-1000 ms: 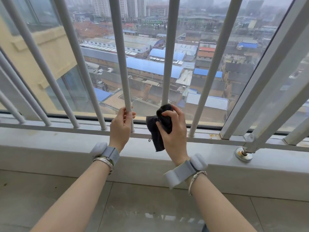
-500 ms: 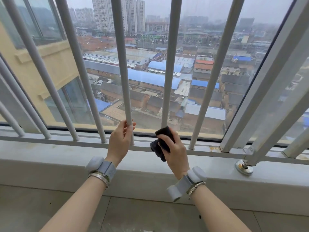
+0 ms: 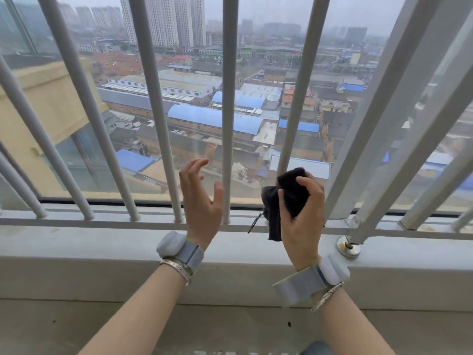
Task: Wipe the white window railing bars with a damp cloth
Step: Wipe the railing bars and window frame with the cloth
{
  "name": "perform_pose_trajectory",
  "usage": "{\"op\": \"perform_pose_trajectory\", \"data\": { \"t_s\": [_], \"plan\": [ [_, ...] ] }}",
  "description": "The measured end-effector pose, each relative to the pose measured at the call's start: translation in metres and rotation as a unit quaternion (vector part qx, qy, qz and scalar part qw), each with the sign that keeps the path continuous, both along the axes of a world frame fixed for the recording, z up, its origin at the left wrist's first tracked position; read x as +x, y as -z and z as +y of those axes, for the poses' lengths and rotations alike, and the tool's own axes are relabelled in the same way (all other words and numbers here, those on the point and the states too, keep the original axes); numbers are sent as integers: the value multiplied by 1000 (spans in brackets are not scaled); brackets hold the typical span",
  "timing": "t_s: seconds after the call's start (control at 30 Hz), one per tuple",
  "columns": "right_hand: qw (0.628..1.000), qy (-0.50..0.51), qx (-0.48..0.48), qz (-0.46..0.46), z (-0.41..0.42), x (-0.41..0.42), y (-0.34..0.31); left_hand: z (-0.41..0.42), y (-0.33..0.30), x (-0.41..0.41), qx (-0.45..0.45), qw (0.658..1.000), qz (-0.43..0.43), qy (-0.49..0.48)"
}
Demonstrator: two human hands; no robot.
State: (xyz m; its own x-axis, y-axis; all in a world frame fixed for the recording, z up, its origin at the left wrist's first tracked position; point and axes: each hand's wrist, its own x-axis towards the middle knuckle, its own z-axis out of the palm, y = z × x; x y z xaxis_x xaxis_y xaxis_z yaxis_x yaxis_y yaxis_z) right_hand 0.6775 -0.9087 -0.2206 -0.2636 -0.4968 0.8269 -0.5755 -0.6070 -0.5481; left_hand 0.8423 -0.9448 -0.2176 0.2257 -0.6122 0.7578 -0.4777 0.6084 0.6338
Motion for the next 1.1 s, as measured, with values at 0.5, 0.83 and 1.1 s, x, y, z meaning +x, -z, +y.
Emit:
{"op": "perform_pose_trajectory", "data": {
  "t_s": [0.5,0.83,1.1],
  "plan": [
    [958,40,284,16,-32,15,61,-16,-16,-24,38,999,-17,27],
    [981,-1,195,-9,-50,10,18,-20,-11,-21,31,998,-61,11],
    [980,41,180,79,-47,3,68,-28,-6,-19,21,998,-53,11]
  ]
}}
